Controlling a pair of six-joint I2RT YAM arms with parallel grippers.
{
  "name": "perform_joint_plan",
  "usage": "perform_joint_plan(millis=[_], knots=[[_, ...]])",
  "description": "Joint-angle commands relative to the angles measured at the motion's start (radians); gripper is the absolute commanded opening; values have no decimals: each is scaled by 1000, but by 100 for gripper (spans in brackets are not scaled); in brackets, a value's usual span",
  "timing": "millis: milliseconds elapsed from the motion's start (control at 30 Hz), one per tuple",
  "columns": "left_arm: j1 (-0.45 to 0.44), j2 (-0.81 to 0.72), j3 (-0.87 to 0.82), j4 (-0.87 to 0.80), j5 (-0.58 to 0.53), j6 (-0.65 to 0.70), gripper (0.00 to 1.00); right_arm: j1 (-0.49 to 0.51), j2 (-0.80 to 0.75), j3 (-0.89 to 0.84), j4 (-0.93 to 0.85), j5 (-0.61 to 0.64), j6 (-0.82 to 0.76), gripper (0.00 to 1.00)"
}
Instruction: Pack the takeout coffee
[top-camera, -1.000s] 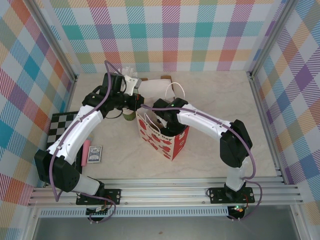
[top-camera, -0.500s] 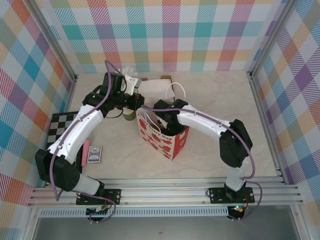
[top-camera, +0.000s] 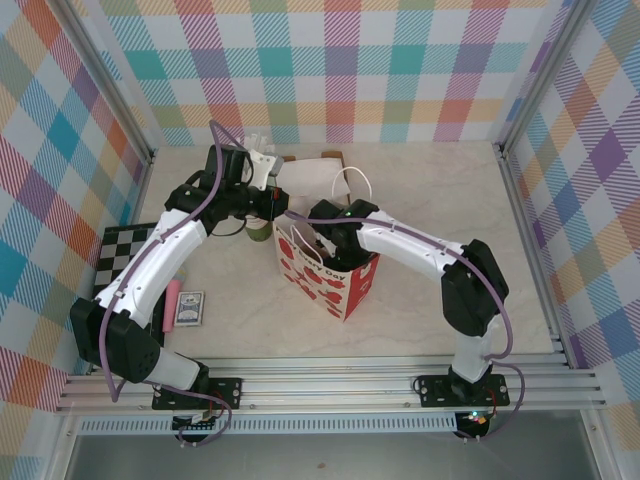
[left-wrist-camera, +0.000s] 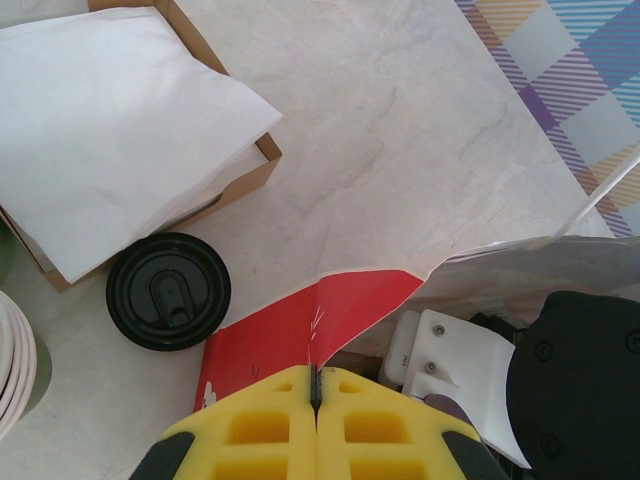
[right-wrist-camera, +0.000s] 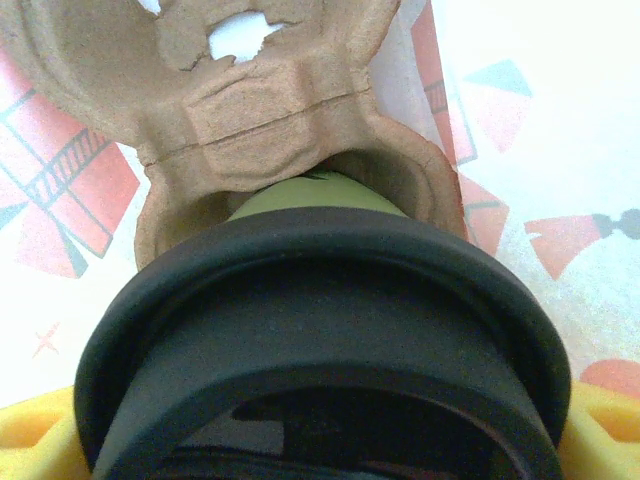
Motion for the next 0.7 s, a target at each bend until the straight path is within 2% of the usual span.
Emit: perform_joint_plan(millis=[0, 667], knots=[[14, -2, 28, -4, 16, -7, 0, -11, 45, -65, 14, -32, -14, 55], [14, 0, 30, -4, 17, -5, 0, -12, 74, -137, 55, -45, -13, 54]])
